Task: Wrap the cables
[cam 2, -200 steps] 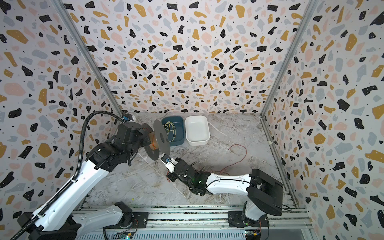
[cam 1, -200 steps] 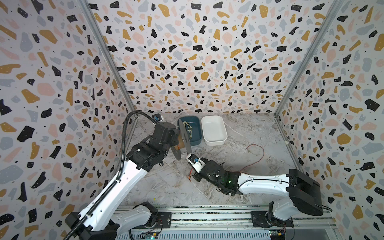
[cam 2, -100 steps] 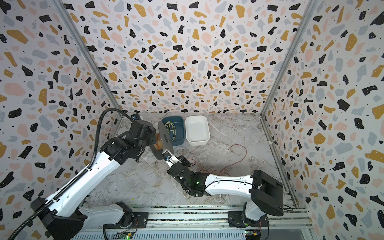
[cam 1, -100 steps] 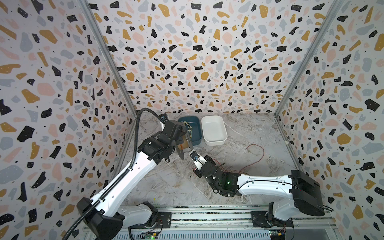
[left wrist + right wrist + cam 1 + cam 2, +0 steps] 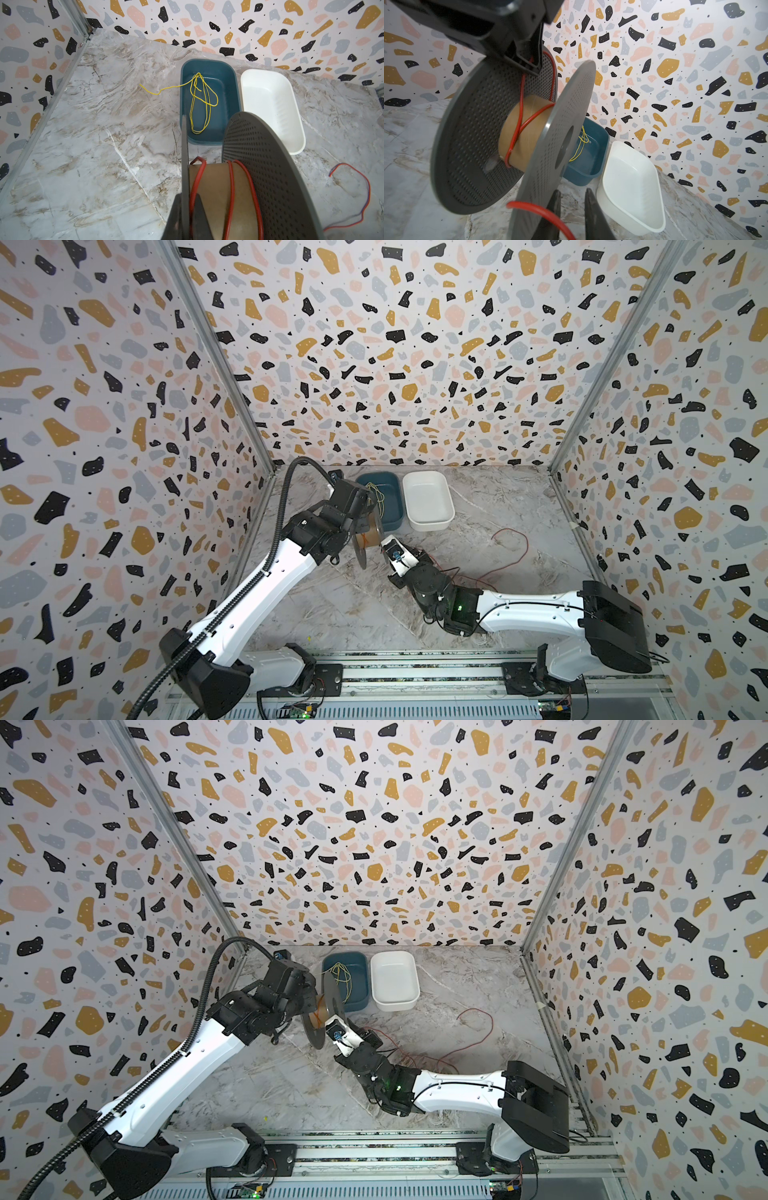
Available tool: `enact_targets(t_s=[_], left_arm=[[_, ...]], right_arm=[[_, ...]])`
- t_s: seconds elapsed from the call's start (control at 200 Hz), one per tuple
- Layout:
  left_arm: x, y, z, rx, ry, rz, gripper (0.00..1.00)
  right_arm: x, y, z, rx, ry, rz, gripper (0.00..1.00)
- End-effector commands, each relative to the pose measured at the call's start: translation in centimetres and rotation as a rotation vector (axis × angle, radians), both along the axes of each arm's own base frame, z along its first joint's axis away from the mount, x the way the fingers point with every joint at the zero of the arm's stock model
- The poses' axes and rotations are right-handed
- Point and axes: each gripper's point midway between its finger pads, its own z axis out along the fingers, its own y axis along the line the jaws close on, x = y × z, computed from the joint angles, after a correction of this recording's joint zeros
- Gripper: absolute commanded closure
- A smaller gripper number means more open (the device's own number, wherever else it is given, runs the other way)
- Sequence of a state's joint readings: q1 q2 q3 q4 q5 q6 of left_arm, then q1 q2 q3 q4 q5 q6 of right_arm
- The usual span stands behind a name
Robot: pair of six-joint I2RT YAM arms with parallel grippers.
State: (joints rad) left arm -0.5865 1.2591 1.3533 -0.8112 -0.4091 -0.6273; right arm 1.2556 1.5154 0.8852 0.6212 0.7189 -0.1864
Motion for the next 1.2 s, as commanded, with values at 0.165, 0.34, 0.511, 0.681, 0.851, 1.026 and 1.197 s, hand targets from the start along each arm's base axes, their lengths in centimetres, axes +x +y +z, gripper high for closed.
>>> enact_targets(t_s=[0.165,0.34,0.511,0.681,0.851,1.026,1.197], left_arm=[[-0.2,-1.9,1.7,-0.036,-0.024,-0.114,1.0],[-0.5,-2.6,1.1,-0.014,-0.004,-0.173,1.0],[-0.6,-2.7,0.1,0.027,0.025,-0.196,1.0],[-0.8,-3.0,-0.3,0.046,0.036,-0.223,1.0],[-1.1,-3.1,0.0,0.069,0.03,-0.27,1.0],[-1.6,-3.5,0.0,0.092,0.038,-0.334,1.0],[-1.8,-3.2,0.0,0.126,0.029,-0.363,1.0]], right_arm=[[0.8,0.1,4.1,0.094,-0.067,0.033,0.73],[1.5,0.3,4.9,0.097,-0.074,0.045,0.68],[1.9,0.5,5.6,0.095,-0.086,0.055,0.67],[2.9,0.5,5.6,0.091,-0.066,0.042,0.64],[5.3,0.2,4.4,0.074,0.01,0.023,0.62],[6.7,0.5,4.0,0.057,0.044,0.043,0.61],[8.1,0.6,2.9,0.037,0.094,0.053,0.61]])
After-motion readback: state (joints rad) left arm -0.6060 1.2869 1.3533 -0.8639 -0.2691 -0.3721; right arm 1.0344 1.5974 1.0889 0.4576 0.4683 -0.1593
